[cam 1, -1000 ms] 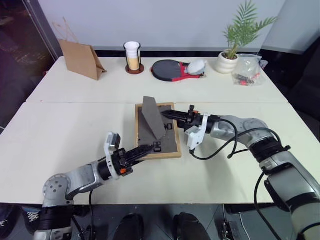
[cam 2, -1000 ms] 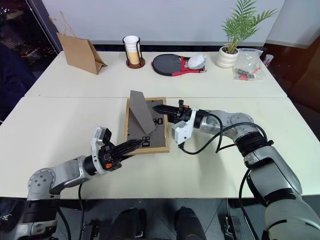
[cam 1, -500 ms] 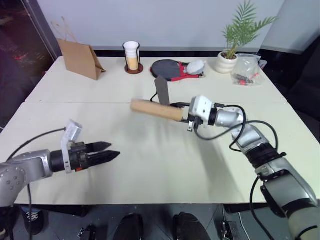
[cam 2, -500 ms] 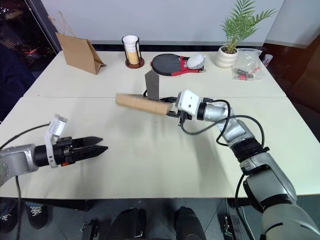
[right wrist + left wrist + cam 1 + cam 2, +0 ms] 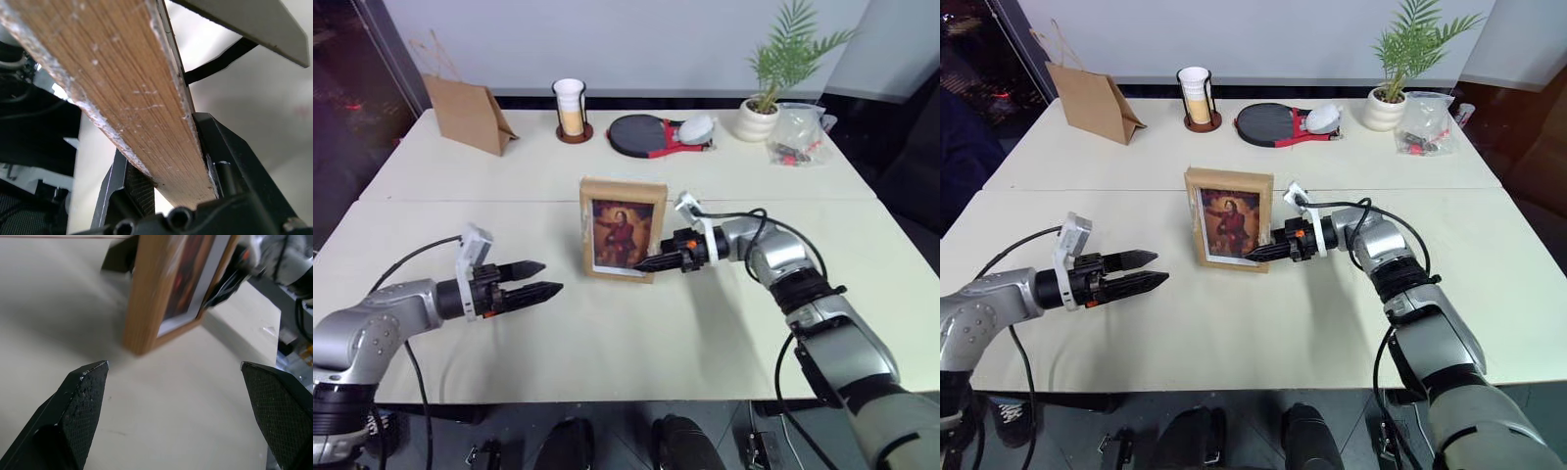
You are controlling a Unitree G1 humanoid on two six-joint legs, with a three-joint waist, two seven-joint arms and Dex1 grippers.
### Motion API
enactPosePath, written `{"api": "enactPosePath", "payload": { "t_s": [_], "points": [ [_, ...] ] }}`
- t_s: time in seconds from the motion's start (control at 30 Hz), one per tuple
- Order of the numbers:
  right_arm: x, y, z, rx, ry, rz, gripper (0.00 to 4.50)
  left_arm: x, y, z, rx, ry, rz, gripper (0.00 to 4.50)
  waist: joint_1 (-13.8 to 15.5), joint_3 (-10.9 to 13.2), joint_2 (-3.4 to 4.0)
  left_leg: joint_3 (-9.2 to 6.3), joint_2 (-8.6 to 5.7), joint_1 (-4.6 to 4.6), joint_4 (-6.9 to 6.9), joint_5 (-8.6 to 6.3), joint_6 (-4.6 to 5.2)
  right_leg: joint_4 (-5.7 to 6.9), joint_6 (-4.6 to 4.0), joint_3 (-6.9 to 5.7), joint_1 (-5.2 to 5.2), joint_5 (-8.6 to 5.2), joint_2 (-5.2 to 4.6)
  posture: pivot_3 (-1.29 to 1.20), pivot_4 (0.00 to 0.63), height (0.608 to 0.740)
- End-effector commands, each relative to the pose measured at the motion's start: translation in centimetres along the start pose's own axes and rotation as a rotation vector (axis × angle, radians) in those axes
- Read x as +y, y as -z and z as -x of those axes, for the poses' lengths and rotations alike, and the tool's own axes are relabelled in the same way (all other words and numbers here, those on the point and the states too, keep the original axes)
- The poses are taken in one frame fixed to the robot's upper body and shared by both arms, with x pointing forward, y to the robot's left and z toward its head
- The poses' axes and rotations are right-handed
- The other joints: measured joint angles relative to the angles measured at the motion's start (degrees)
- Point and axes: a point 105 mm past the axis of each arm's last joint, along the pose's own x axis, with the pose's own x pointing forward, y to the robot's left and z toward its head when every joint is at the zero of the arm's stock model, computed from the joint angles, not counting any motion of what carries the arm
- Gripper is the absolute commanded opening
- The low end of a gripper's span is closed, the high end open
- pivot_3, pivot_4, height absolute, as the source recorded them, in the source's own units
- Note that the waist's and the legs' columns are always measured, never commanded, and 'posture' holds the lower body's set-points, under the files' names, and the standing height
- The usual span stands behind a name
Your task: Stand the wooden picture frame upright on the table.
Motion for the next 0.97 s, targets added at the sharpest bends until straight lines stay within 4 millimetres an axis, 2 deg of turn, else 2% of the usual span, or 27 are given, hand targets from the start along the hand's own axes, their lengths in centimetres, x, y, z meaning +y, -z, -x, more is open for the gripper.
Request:
{"api": "enactPosePath", "payload": {
  "t_s": [0.03, 0.2, 0.23, 0.33, 0.43, 0.57, 0.73, 0.87, 0.97],
  "points": [
    [-0.4, 0.0, 0.0, -0.005, -0.008, 0.015, 1.61, -0.9, -0.4, -0.3, 0.013, 0.028, -0.054, 4.49, -0.08, 0.00, 0.00, 0.01, -0.01, 0.00, 0.00, 0.00, 0.00, 0.00, 0.00, 0.01, 0.00, 0.00, -0.01, 0.00, 0.150, 0.740],
    [-0.6, -0.1, 1.2, -0.032, 0.013, -0.005, 3.81, -1.1, -0.8, -0.1, 0.023, 0.036, -0.087, 4.50, -0.74, 0.00, 0.01, 0.01, -0.01, 0.01, 0.03, 0.00, -0.01, 0.06, 0.01, 0.01, 0.01, 0.00, -0.02, 0.00, 0.150, 0.740],
    [-0.6, -0.2, 1.8, -0.028, 0.030, 0.008, 4.44, -1.1, -0.9, 0.0, 0.025, 0.037, -0.094, 4.50, -0.84, 0.00, 0.01, 0.01, -0.01, 0.01, 0.03, 0.00, -0.01, 0.06, 0.01, 0.01, 0.01, 0.00, -0.02, 0.00, 0.150, 0.740],
    [-0.4, 0.6, 4.3, 0.062, 0.107, 0.124, 4.48, -1.2, -1.1, 0.0, 0.033, 0.044, -0.116, 4.50, -0.71, 0.00, 0.01, -0.02, -0.02, 0.01, 0.02, 0.00, -0.02, 0.04, 0.01, -0.01, 0.02, 0.01, -0.04, 0.00, 0.150, 0.740],
    [0.8, -0.5, 8.0, 0.058, 0.217, 0.194, 4.48, -1.3, -1.2, 0.1, 0.051, 0.053, -0.154, 4.50, -0.46, 0.01, 0.03, -0.02, -0.04, 0.00, 0.00, -0.02, -0.01, -0.02, 0.01, -0.01, 0.02, 0.00, -0.07, 0.00, 0.150, 0.740],
    [3.2, -2.5, 11.9, 0.106, 0.396, 0.359, 4.48, -1.1, -2.3, 0.3, 0.028, 0.044, -0.195, 4.50, -0.72, 0.04, 0.08, -0.01, -0.04, -0.03, 0.00, -0.02, 0.00, -0.04, -0.02, 0.00, -0.01, -0.01, -0.09, 0.00, 0.150, 0.740],
    [7.2, -5.5, 13.7, 0.136, 0.504, 0.510, 4.48, -1.0, -3.1, 0.7, 0.035, 0.026, -0.264, 4.50, -1.18, 0.04, 0.13, 0.00, 0.00, 0.06, -0.01, -0.02, 0.00, 0.04, -0.06, 0.00, 0.02, -0.04, -0.06, 0.00, 0.150, 0.740],
    [9.1, -6.8, 14.4, 0.153, 0.556, 0.543, 4.48, -1.0, -3.2, 1.3, 0.072, 0.012, -0.313, 4.50, -0.93, 0.04, 0.13, 0.00, 0.00, 0.06, 0.03, -0.02, 0.01, 0.03, -0.16, 0.01, 0.06, -0.09, -0.07, 0.00, 0.150, 0.740],
    [10.0, -7.2, 14.2, 0.149, 0.563, 0.537, 4.48, -1.0, -3.9, 1.7, 0.047, 0.006, -0.311, 4.50, -0.78, 0.04, 0.13, 0.00, -0.01, 0.06, 0.06, -0.02, 0.02, -0.02, -0.18, 0.01, 0.10, -0.10, -0.08, 0.00, 0.150, 0.740]
  ]
}}
